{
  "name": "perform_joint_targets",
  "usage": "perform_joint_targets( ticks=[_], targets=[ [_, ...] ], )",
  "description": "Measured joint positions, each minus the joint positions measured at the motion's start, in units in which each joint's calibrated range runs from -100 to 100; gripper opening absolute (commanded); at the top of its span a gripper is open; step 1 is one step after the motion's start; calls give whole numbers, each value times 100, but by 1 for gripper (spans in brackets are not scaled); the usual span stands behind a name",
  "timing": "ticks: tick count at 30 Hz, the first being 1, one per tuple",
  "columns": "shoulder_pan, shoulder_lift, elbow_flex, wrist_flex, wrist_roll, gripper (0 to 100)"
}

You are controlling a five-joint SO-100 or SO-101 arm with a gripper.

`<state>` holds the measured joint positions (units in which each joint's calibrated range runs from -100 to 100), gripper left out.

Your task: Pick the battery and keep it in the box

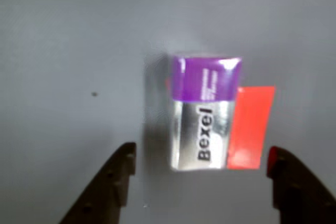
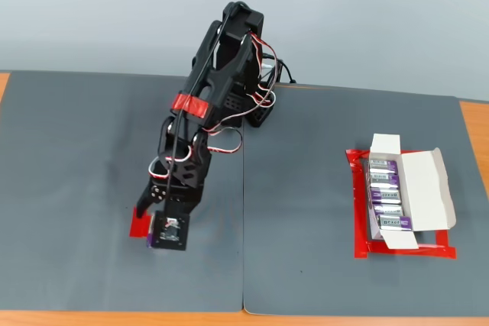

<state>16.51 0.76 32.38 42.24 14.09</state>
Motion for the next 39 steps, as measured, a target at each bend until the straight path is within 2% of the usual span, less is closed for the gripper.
perform_joint_targets(
  ticks=[39],
  targets=[
    [140,603,-72,-590,-24,28]
  ],
)
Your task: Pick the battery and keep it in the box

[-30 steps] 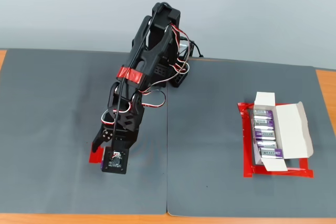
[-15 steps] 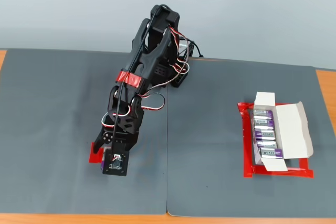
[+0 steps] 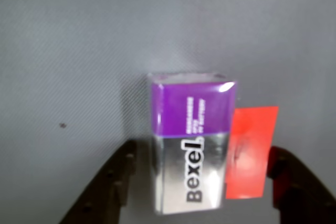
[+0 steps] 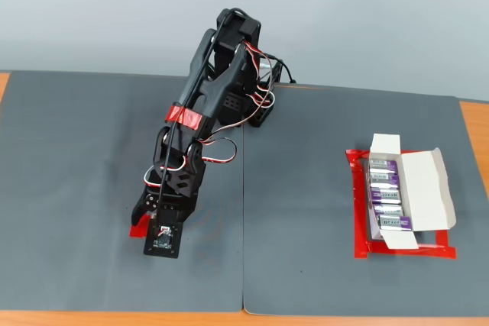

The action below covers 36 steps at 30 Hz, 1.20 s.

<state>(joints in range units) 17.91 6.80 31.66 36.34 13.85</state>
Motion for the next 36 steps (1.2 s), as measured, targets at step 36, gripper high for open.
perform_joint_targets(
  ticks=[36],
  targets=[
    [-88,-977,-9,9,5,2]
  ],
)
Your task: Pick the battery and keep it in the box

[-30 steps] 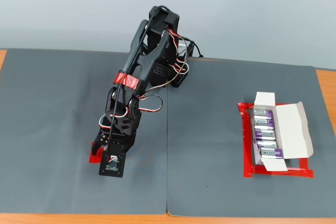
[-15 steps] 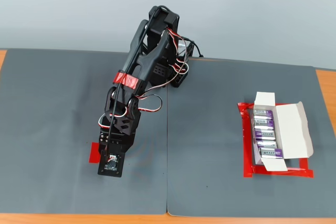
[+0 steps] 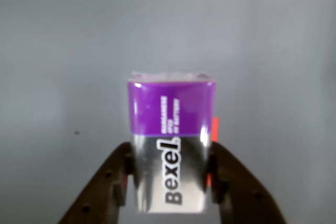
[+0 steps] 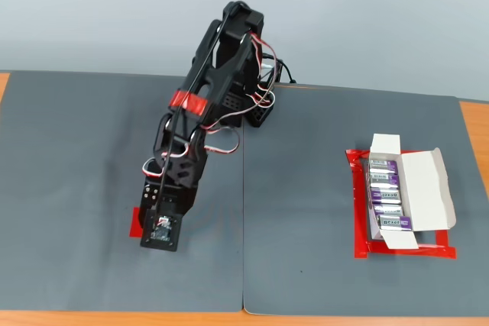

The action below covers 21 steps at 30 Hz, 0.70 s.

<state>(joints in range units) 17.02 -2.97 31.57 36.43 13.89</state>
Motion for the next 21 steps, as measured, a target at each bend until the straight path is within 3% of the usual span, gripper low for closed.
perform_joint_targets(
  ticks=[7,21],
  targets=[
    [-133,-756,0,139,0,2],
    [-1150,-1487,-1230,2021,-29,2]
  ],
)
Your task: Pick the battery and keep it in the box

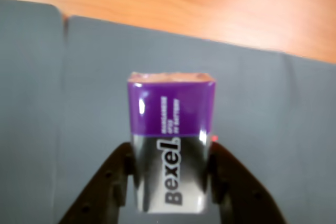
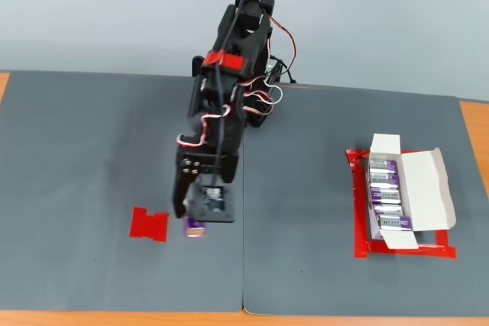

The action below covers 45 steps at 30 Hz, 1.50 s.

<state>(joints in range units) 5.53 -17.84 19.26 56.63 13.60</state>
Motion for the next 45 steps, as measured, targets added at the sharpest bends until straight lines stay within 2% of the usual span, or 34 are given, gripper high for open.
perform_joint_targets(
  ticks=[15,25,36,45],
  targets=[
    [-2152,0,-467,729,29,2],
    [-3596,0,-467,737,29,2],
    [-4761,8,-467,737,29,2],
    [-5254,705,-763,737,29,2]
  ],
)
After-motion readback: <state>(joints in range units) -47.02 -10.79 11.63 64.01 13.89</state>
